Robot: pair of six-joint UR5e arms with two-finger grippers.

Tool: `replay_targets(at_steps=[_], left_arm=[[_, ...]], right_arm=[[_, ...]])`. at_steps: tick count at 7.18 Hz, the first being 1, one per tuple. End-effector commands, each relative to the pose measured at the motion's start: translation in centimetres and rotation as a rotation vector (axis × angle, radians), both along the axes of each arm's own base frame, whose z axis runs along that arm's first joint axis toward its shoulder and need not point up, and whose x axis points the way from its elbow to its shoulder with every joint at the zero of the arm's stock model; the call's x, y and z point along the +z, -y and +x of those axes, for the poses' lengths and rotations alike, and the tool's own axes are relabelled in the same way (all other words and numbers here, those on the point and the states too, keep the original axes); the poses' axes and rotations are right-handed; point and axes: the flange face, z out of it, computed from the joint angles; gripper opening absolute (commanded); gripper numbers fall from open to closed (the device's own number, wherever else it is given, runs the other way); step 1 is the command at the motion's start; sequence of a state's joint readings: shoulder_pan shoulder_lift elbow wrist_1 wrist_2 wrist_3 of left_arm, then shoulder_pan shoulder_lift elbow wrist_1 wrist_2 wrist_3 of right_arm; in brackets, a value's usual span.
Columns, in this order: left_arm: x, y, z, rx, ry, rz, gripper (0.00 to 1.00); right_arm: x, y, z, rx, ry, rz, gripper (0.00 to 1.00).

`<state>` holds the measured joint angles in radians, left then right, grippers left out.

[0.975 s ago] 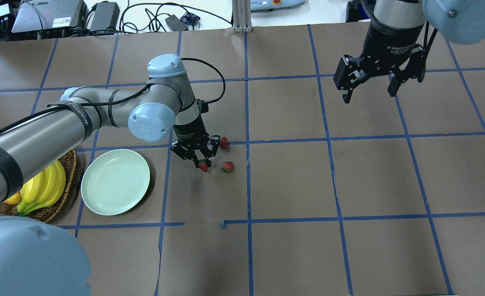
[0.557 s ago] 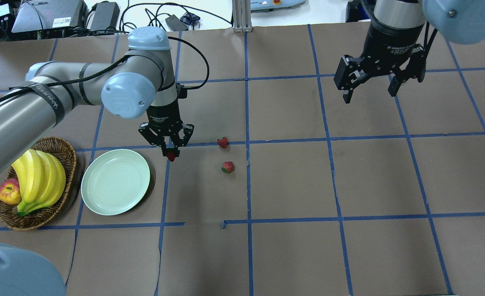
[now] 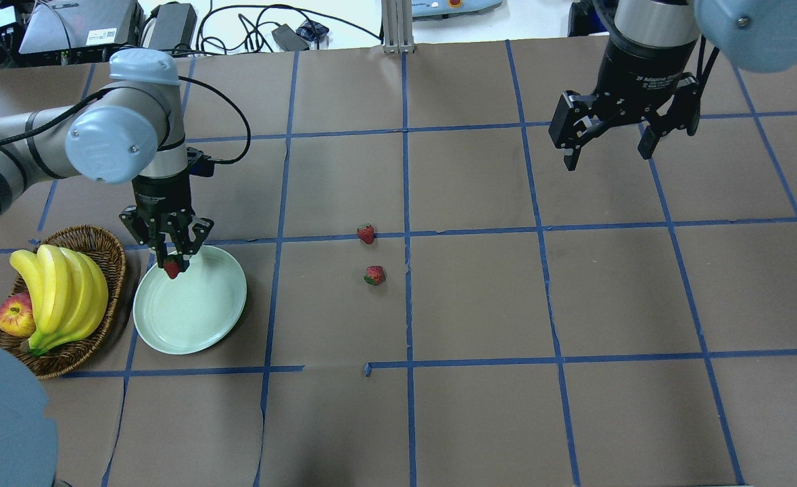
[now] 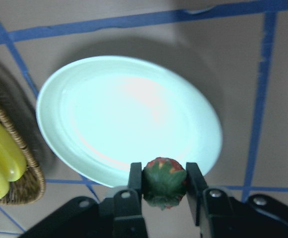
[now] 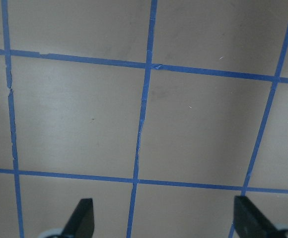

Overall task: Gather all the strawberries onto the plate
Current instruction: 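Lift the strawberry over the plate and open the left gripper, then raise the left gripper and move it back toward the remaining strawberries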

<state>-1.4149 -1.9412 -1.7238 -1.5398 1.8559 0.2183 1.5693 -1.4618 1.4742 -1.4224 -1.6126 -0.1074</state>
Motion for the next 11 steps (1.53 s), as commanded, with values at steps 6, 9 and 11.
replay_targets(at_steps=[6,9,11], left_arm=[[-2.8,0.3,1.1,0.01,-0.022,0.01,1.0],[2.9,3.2,-4.9,0.047,-0.115,-0.156,1.0],[3.7,4.6,-9.7,0.165,-0.196,-0.279,1.0]], right_arm=[[0.0,-0.1,0.0,0.0,-0.003,0.006,1.0],[0.0,-0.1,0.0,0.001,-0.004,0.006,1.0],[-0.1,-0.1,0.0,0.0,-0.003,0.008,1.0]])
